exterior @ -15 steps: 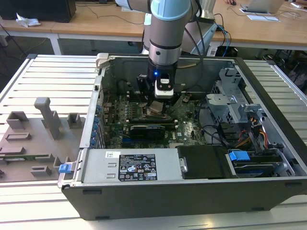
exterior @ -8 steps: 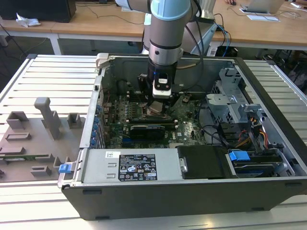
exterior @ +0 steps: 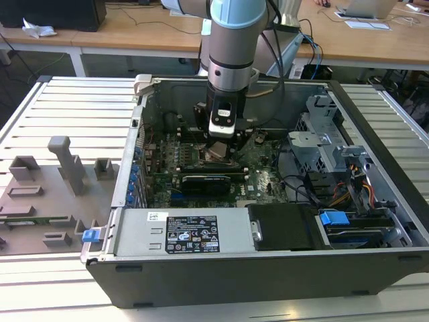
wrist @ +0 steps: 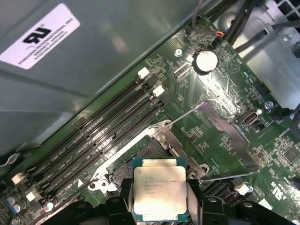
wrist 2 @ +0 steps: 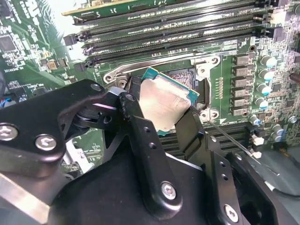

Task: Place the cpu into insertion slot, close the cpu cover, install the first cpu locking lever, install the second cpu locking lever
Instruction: 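Place the cpu into insertion slot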

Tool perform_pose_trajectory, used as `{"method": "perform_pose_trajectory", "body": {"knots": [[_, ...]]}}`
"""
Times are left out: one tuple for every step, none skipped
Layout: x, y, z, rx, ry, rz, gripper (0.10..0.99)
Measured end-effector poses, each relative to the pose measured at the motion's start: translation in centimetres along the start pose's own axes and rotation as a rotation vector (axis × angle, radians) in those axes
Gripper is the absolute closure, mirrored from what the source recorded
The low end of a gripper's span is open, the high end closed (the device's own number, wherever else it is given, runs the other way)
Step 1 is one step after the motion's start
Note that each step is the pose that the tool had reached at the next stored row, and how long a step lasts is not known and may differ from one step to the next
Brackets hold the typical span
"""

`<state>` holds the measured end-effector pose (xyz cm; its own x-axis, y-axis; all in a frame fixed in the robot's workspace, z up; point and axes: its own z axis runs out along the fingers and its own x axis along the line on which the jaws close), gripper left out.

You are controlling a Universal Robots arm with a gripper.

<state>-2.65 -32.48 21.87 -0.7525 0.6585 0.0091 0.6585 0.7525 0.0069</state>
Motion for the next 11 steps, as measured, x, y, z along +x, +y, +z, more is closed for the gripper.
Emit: {"method": "perform_pose_trajectory", "body": {"knots": [[0.0, 0.0, 0.0, 0.0, -0.0003, 0.009, 0.545], [0.0, 0.0, 0.0, 0.0, -0.0006, 0.021, 0.545], [0.0, 0.0, 0.01, 0.001, -0.0012, 0.039, 0.545], [0.0, 0.0, 0.02, 0.001, -0.0021, 0.056, 0.545], [0.0, 0.0, 0.02, 0.002, -0.0028, 0.066, 0.545], [0.0, 0.0, 0.02, 0.003, -0.0036, 0.075, 0.545], [0.0, 0.0, 0.01, 0.005, -0.0055, 0.093, 0.545], [0.01, 0.02, 0.02, 0.005, -0.0065, 0.105, 0.545], [0.03, 0.03, 0.02, 0.007, -0.0085, 0.116, 0.545], [0.03, 0.04, 0.02, 0.009, -0.01, 0.126, 0.545], [0.03, 0.04, 0.01, 0.01, -0.0115, 0.138, 0.545]]}}
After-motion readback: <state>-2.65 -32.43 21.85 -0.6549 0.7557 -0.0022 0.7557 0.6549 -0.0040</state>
